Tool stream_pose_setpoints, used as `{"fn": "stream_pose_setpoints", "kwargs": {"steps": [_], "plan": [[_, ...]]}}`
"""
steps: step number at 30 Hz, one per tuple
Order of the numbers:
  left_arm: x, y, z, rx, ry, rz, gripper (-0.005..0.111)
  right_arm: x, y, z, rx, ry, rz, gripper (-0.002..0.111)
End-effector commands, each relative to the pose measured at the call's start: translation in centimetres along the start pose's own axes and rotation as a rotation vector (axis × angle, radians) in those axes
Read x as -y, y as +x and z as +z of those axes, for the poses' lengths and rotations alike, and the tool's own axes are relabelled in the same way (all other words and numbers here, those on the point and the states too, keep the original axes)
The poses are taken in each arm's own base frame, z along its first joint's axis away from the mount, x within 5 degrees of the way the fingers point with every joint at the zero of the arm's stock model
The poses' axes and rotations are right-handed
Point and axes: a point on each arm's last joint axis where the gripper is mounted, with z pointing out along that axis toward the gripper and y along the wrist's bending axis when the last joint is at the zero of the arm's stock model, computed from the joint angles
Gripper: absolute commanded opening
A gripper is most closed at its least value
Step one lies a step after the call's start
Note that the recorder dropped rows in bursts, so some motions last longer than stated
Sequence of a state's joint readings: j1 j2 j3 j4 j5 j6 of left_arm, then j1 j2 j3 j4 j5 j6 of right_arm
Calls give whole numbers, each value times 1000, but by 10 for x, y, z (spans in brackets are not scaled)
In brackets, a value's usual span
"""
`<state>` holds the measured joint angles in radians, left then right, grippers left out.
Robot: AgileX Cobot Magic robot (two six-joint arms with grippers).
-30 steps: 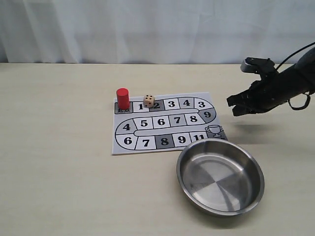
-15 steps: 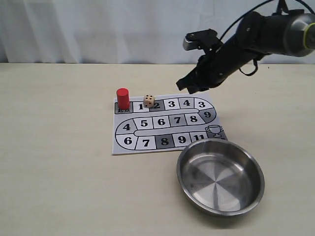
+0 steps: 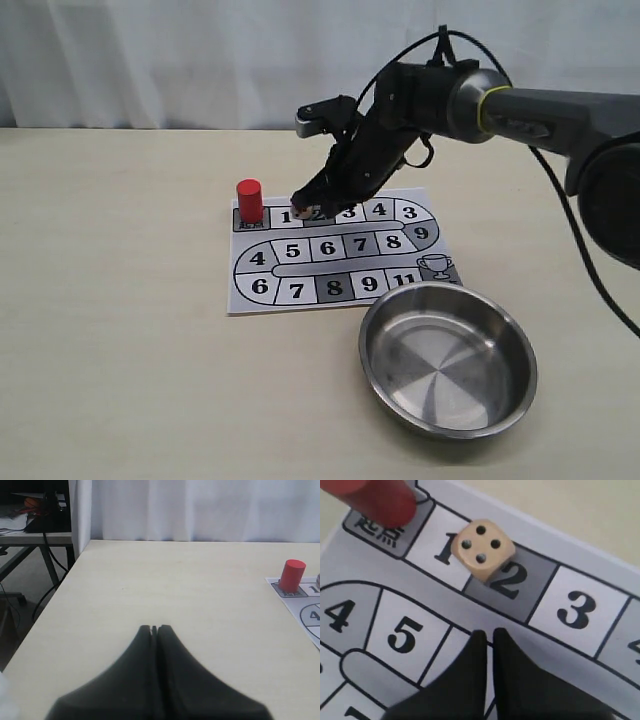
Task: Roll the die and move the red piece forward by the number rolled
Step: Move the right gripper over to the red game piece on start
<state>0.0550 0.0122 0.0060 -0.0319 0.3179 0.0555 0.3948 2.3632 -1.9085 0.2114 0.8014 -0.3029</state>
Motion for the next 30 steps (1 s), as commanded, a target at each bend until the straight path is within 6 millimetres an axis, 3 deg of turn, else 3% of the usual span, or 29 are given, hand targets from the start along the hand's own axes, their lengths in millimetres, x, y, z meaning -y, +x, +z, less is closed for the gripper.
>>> {"fn": "stream_pose_setpoints", "kwargs": {"steps": [1, 7, 22, 27, 30], "plan": [[0, -3, -1, 18, 7, 4, 0, 2, 3, 20, 9, 12, -25, 4], [0, -3, -1, 18, 7, 4, 0, 0, 3, 28, 41, -16, 18, 4], [0, -3, -1, 18, 7, 4, 0, 0, 2, 28, 43, -21, 24, 4], [0, -3, -1, 18, 7, 4, 0, -3, -3, 10, 16, -34, 6, 5], [0, -3, -1, 18, 7, 4, 0, -5, -11, -6, 21, -38, -7, 17]]}}
